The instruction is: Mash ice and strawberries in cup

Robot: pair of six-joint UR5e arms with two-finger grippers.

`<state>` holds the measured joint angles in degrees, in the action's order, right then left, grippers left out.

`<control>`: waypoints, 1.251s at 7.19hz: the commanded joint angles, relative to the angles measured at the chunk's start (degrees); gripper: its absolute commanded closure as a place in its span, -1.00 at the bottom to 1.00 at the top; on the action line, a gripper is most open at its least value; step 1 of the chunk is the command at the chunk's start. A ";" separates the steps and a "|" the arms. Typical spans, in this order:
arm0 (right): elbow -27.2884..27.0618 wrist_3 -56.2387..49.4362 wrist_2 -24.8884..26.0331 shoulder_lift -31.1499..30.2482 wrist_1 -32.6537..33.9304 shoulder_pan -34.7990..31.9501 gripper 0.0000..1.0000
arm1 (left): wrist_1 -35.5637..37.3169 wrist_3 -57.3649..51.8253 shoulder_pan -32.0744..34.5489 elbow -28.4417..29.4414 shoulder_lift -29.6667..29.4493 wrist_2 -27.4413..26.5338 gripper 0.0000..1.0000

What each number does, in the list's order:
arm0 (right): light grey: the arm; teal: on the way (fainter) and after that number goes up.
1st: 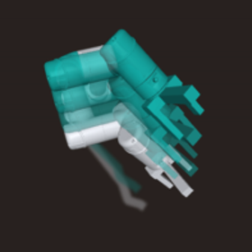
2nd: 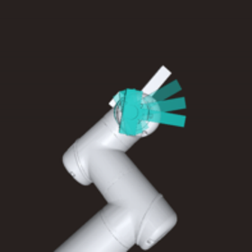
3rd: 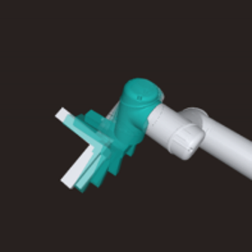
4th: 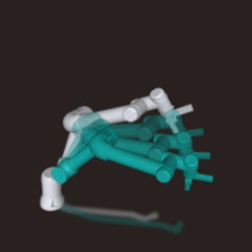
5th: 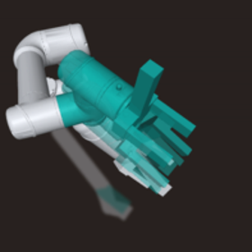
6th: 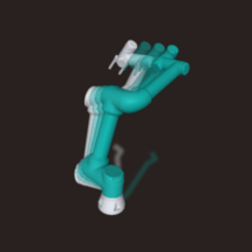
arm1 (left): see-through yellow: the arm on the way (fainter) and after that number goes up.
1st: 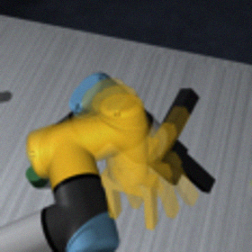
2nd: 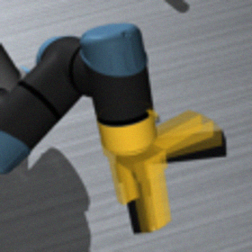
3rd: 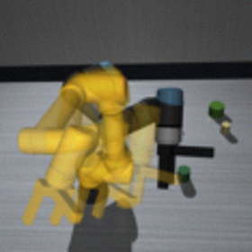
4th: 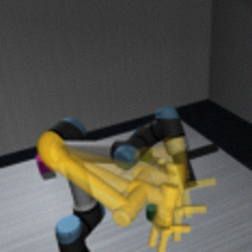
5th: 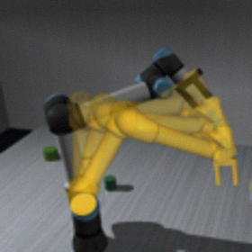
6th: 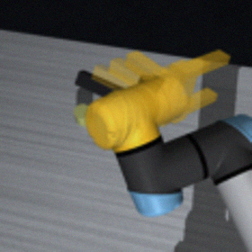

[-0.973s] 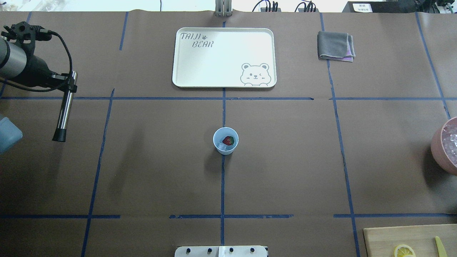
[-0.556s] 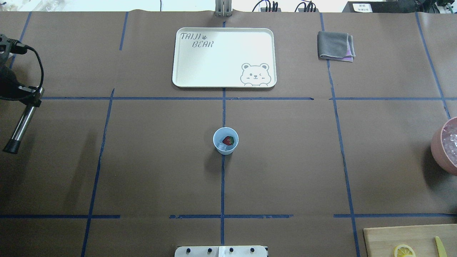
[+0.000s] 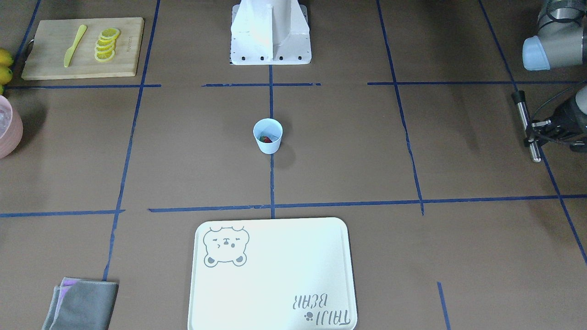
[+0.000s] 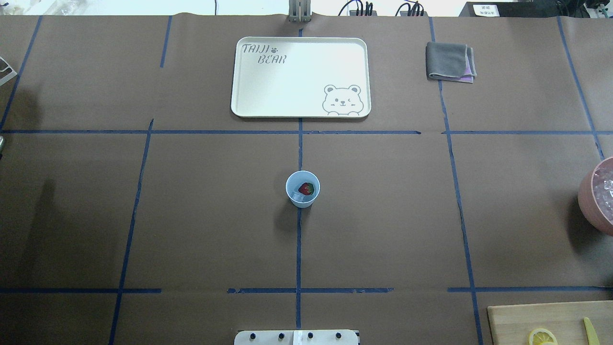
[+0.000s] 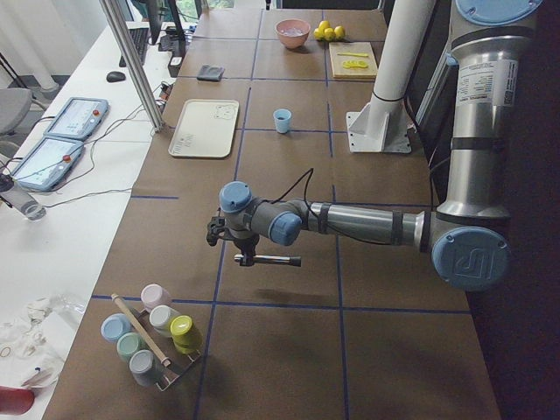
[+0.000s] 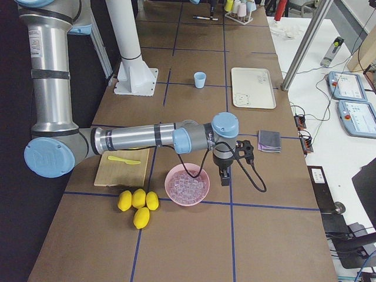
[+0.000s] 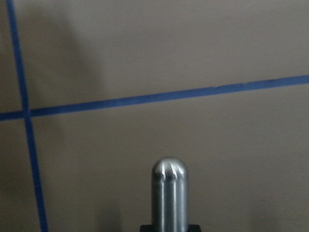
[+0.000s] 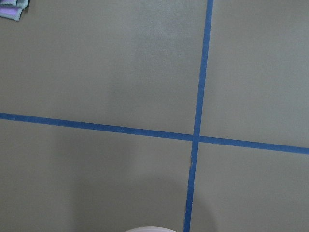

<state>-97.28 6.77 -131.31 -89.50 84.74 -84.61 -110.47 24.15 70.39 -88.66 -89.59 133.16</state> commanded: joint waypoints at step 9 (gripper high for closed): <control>-0.46 0.00 0.17 0.29 0.08 -0.03 -1.00 | -14.69 2.12 0.10 14.48 -3.22 -2.82 0.99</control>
<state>-97.69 6.77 -131.17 -89.21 84.81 -84.64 -124.67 26.17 70.52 -74.57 -92.59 130.60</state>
